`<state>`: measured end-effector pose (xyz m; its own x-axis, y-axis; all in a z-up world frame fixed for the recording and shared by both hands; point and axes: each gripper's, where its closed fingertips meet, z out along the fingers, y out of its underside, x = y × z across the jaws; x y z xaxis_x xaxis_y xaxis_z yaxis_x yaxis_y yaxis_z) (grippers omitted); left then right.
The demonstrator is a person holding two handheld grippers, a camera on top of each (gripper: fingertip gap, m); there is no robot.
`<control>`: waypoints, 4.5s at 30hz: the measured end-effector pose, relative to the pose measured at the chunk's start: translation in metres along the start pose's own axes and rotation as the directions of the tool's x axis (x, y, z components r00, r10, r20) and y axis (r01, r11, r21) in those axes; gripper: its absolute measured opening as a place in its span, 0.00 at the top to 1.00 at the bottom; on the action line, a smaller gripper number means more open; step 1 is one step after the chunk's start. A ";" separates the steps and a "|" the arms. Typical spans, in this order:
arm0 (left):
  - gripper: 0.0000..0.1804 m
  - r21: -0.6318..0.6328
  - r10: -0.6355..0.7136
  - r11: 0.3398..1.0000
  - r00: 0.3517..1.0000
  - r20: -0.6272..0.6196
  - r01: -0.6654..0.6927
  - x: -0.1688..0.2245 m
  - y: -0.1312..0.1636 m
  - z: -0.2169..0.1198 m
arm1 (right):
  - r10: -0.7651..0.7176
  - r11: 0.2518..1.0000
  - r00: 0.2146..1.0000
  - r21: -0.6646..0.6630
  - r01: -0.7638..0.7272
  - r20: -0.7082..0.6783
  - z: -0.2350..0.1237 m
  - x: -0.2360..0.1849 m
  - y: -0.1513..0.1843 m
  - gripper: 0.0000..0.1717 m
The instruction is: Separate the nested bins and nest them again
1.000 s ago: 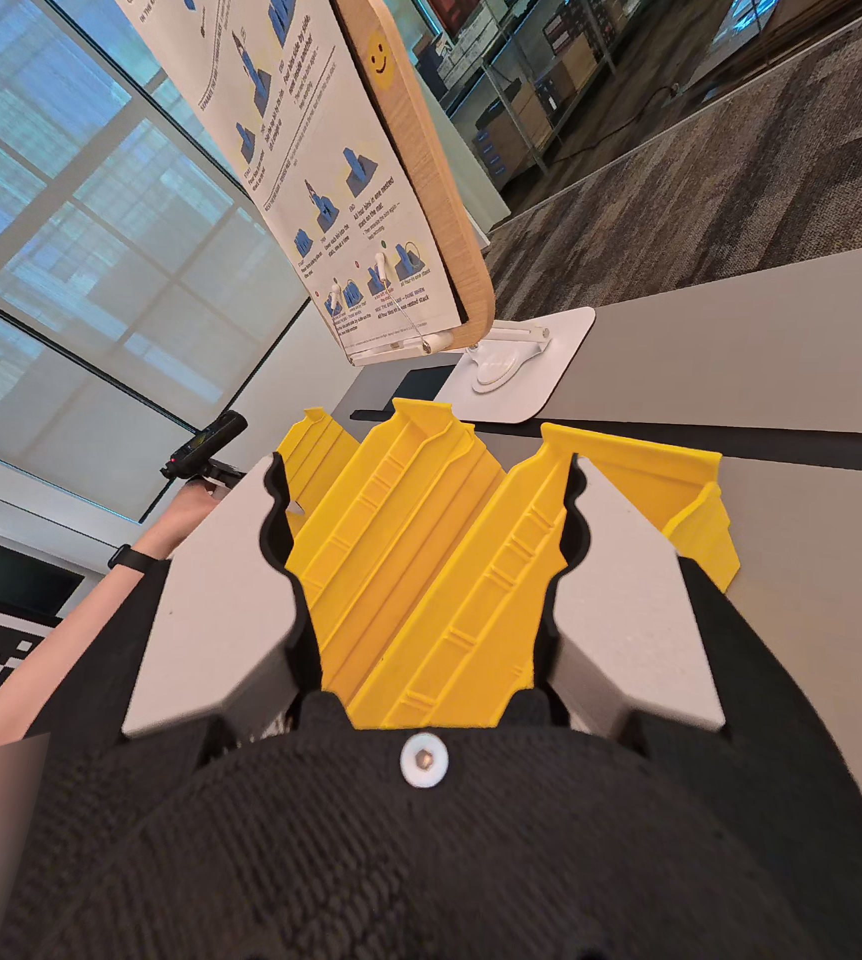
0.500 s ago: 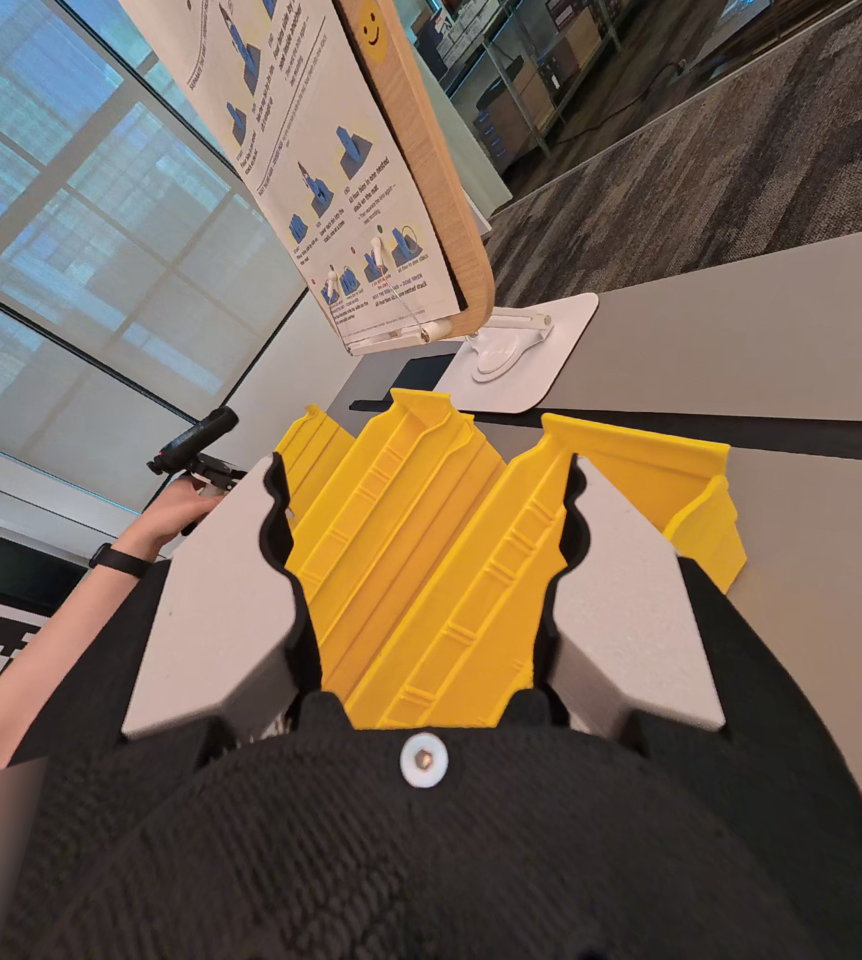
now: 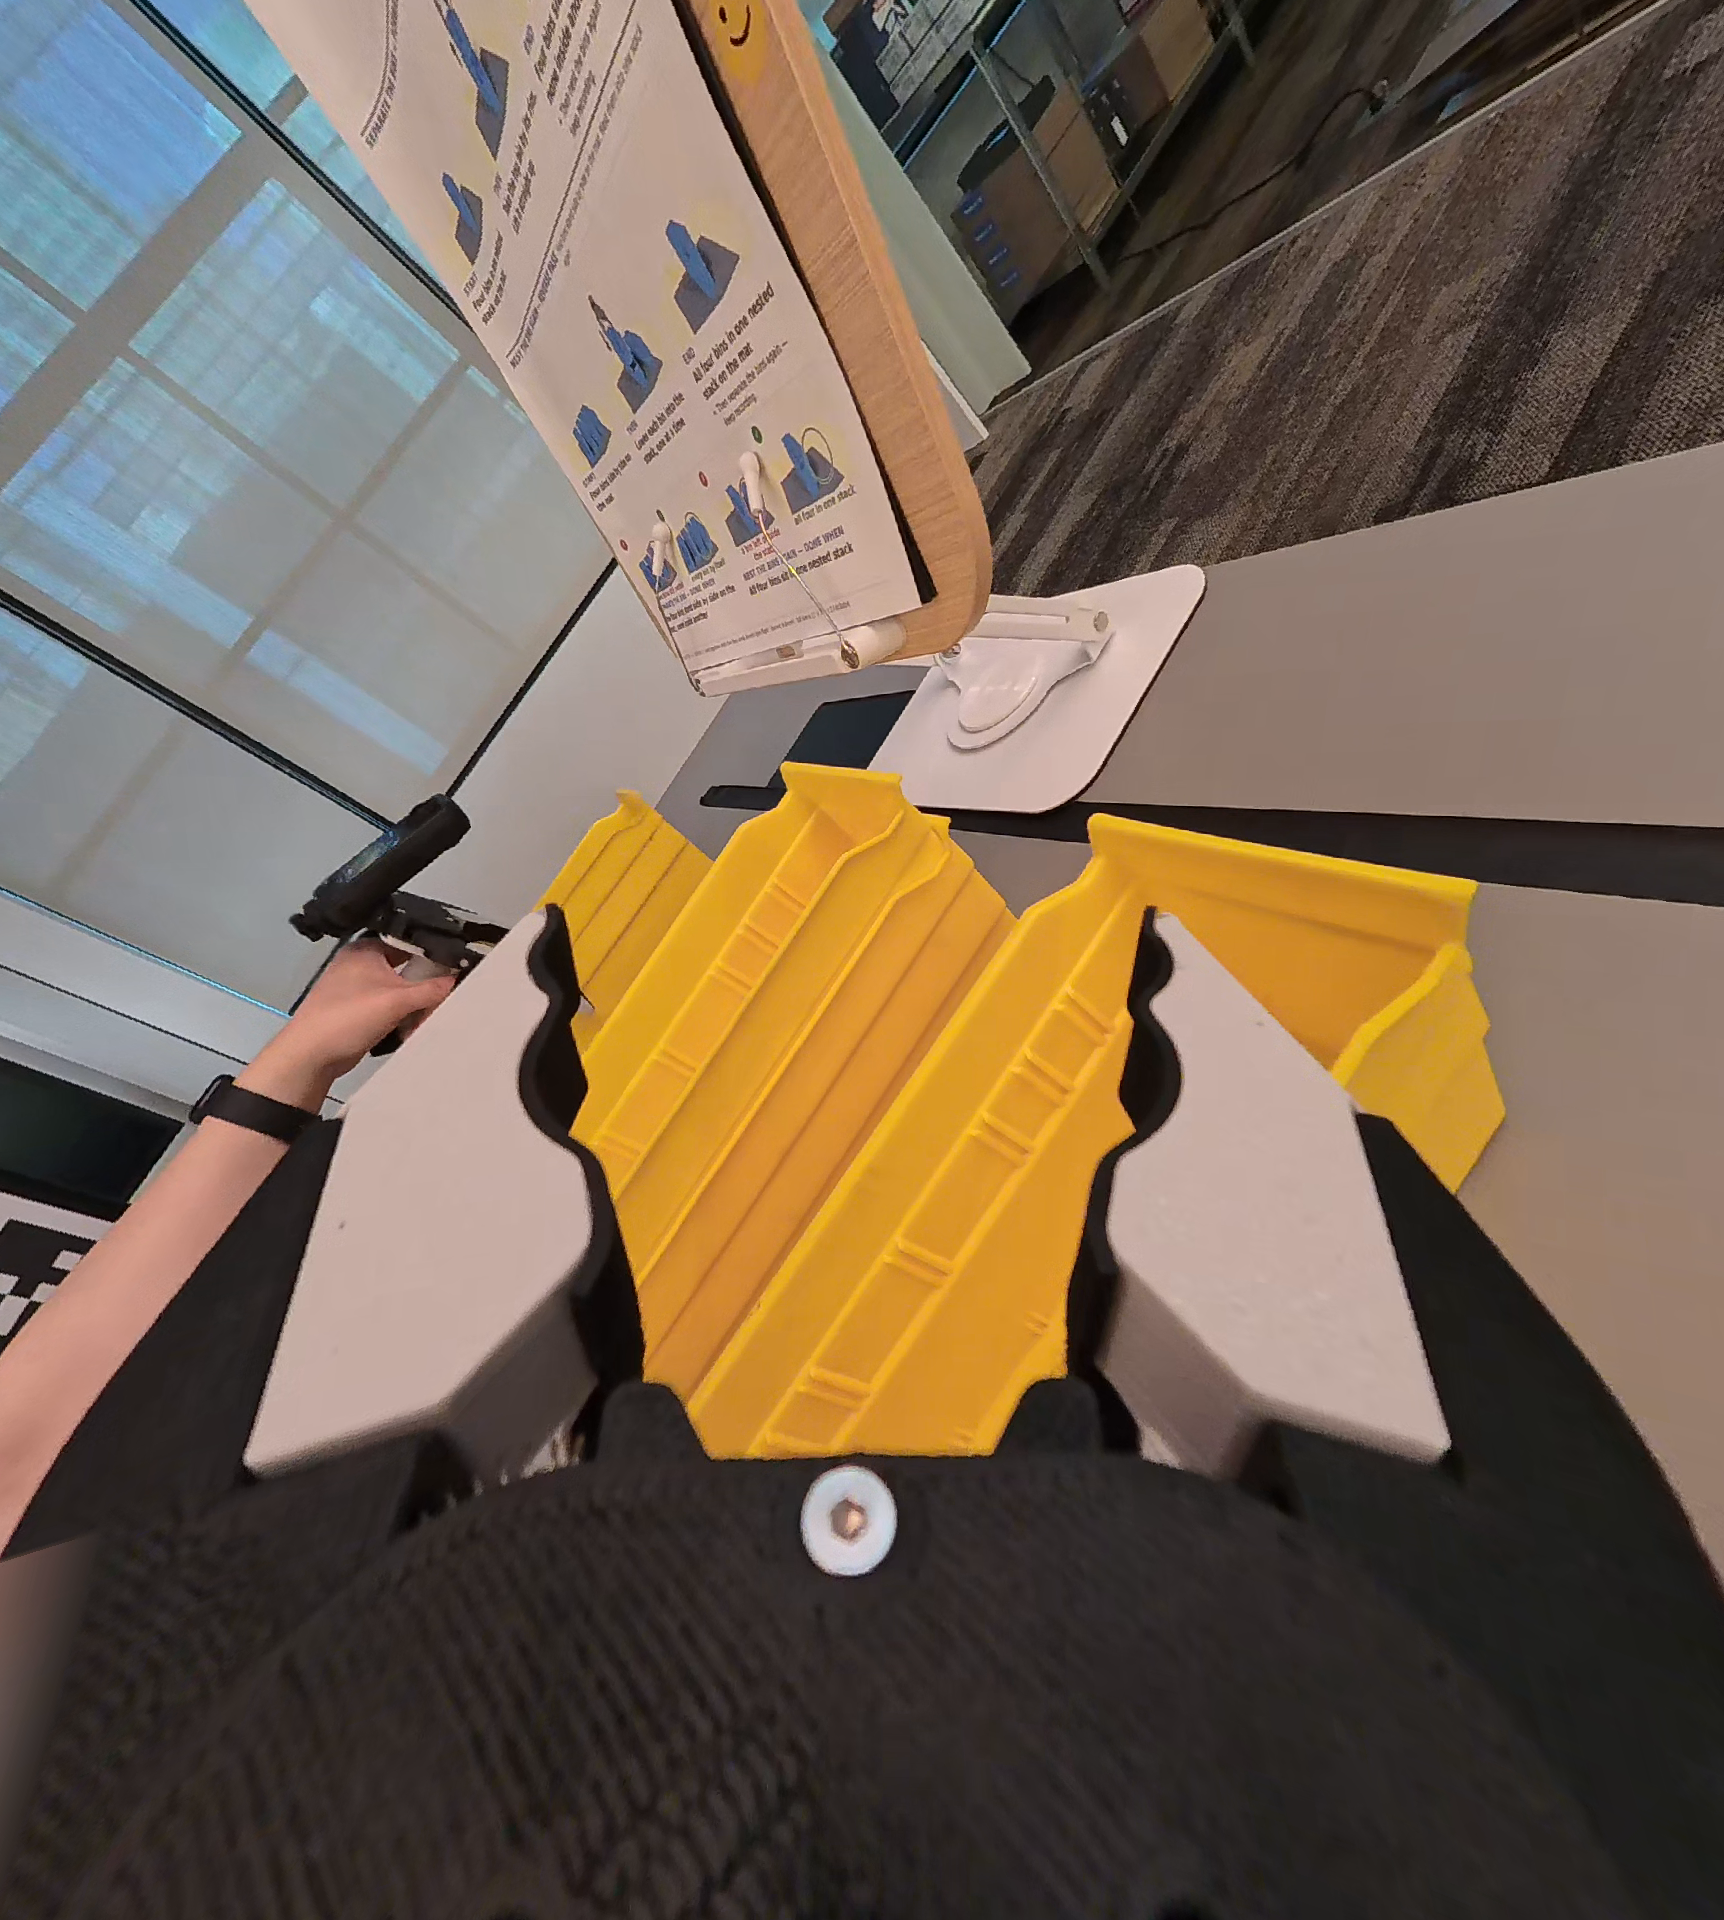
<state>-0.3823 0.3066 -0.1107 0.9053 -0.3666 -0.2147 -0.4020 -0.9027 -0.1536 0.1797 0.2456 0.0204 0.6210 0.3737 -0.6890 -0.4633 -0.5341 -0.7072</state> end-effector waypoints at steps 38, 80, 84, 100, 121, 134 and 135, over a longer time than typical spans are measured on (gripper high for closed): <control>0.34 0.025 0.061 0.998 0.905 -0.420 -0.056 0.306 -0.060 -0.207 | 0.038 0.999 0.998 -0.003 -0.038 0.059 -0.002 -0.005 0.001 0.38; 0.27 0.082 0.133 0.988 0.989 -0.068 -0.127 0.352 -0.124 -0.194 | 0.035 0.998 0.999 -0.046 -0.035 0.015 0.002 0.000 0.009 0.38; 0.27 0.138 0.128 0.984 0.984 -0.120 -0.111 0.331 -0.131 -0.187 | -0.049 0.997 0.998 -0.056 0.047 -0.026 0.004 -0.014 0.008 0.38; 0.95 -0.049 0.006 0.998 0.860 -0.511 -0.037 0.320 -0.064 -0.128 | -0.180 0.981 0.981 -0.087 0.173 -0.074 0.013 -0.034 0.009 0.38; 0.77 0.619 0.389 0.776 0.866 -0.316 -0.122 0.285 -0.097 -0.194 | -0.343 0.925 0.872 -0.284 0.251 -0.349 0.008 0.001 0.025 0.36; 0.68 0.836 0.654 0.173 0.574 -0.493 0.521 0.229 -0.086 -0.322 | -0.363 0.857 0.716 -0.515 0.006 -0.596 -0.020 0.006 0.093 0.22; 0.70 0.836 0.664 0.187 0.560 -0.495 0.516 0.225 -0.084 -0.321 | -0.361 0.857 0.705 -0.516 -0.009 -0.611 -0.021 0.007 0.099 0.22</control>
<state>-0.1004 0.2277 0.1631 0.3082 -0.9166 0.2547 0.2770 -0.1697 -0.9458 0.1512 0.1796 -0.0511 0.9910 -0.0076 -0.1336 -0.0763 -0.8523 -0.5175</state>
